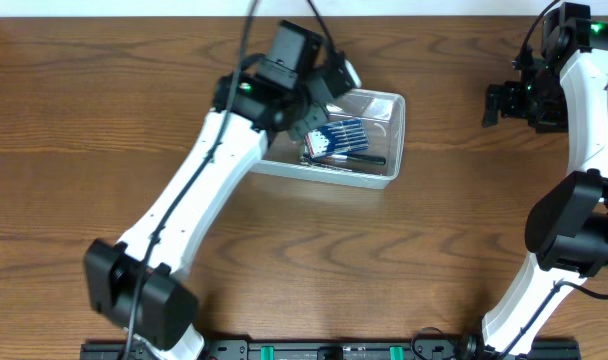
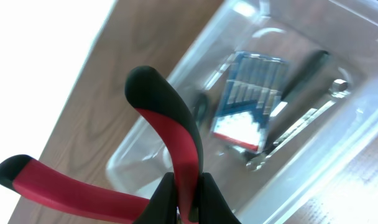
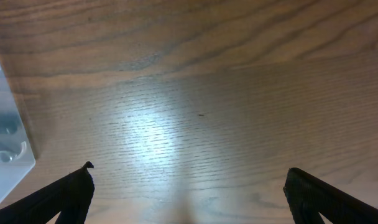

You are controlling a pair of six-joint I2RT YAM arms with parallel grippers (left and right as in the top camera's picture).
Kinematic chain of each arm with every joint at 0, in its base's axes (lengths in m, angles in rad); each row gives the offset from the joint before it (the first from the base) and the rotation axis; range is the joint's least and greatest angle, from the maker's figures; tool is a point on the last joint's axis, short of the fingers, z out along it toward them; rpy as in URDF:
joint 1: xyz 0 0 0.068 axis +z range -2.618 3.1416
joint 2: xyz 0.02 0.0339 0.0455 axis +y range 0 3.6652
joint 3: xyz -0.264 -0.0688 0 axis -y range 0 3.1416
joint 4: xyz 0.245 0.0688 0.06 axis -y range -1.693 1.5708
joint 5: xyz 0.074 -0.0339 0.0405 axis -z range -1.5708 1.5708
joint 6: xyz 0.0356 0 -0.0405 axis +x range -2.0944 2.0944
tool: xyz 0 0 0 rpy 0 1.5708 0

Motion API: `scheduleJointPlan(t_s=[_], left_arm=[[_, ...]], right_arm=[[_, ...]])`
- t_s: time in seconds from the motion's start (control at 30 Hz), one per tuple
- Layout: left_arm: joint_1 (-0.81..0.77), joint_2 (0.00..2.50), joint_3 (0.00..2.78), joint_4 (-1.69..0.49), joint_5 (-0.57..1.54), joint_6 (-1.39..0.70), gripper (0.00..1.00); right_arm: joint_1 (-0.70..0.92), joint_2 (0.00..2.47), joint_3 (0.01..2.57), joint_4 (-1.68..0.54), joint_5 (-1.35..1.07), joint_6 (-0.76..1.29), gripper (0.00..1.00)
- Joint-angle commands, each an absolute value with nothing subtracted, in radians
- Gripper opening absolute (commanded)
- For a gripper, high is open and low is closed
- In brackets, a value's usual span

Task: Pack container
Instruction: 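Carry the red pliers over the container and drop them inside, then withdraw the left gripper to the upper left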

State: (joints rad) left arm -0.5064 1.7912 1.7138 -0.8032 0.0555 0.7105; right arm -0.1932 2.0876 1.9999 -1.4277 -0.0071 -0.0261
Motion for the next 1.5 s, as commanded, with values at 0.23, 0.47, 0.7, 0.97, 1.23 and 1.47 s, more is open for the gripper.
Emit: scheduleJointPlan(t_s=[0.23,0.47,0.7,0.97,1.23,1.47], left_arm=[[-0.504,2.021,1.723,-0.893,0.113,0.793,0.06],[-0.505,2.094,1.723,-0.915,0.121,0.788,0.09],[-0.504,2.095,1.723,-0.921,0.120,0.789,0.50],[-0.503,2.027,1.748,-0.921,0.048,0.727,0.54],[-0.396,1.799,1.844,-0.923,-0.020,0.496,0.78],[-0.117,1.716,1.843,-1.003,0.038,0.155,0.83]], right_arm=[[-0.205,2.090,1.998,-1.432,-0.023,-0.008,0.99],[-0.209,2.090,1.998,-1.433,-0.023,-0.008,0.99],[-0.209,2.090,1.998,-1.439,-0.023,-0.009,0.99],[-0.209,2.090,1.998,-1.446,-0.047,-0.036,0.99],[-0.167,2.075,1.998,-1.464,-0.056,-0.031,0.99],[0.061,1.995,1.998,-1.469,-0.158,-0.142,0.99]])
